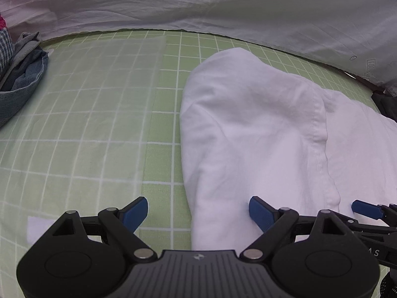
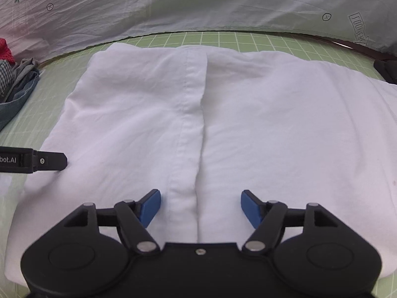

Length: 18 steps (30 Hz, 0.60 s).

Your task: Fold clothes

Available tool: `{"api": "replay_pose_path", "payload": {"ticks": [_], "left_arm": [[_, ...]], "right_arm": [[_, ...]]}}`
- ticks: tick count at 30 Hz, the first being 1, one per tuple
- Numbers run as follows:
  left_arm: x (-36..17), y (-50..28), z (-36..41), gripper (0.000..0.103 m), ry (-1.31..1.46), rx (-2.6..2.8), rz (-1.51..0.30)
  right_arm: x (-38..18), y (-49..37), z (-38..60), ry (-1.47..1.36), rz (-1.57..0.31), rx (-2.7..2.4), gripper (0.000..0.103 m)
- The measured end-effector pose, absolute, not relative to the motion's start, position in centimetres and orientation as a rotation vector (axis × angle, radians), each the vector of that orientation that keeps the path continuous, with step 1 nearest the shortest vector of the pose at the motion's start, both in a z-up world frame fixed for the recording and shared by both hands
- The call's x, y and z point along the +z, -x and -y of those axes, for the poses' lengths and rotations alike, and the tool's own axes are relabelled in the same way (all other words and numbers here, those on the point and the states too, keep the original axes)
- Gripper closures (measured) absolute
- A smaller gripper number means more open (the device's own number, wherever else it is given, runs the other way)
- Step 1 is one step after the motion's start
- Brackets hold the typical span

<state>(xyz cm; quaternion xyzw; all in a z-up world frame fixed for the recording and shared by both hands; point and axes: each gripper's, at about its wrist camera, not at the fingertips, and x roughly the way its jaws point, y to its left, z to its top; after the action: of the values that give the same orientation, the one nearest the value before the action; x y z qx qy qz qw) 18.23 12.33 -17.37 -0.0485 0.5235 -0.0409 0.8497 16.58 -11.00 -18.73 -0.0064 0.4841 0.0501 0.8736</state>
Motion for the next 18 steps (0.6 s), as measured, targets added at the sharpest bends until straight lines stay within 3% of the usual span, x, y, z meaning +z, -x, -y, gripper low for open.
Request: {"api": "replay_pose_path", "payload": {"ticks": [11,18], "left_arm": [[-15.3,-13.0,-10.2,0.014,0.11,0.023,-1.06],[-13.5,-12.4,-5.4,0.014,0.121,-0.001,-1.005]], "right_arm": [[-14.8,-12.6,19.0,-0.166,-0.85,-0.044,0.016],[-15.3,-9.7,27.8,-0.33,-0.825,-0.165,0.007]]}}
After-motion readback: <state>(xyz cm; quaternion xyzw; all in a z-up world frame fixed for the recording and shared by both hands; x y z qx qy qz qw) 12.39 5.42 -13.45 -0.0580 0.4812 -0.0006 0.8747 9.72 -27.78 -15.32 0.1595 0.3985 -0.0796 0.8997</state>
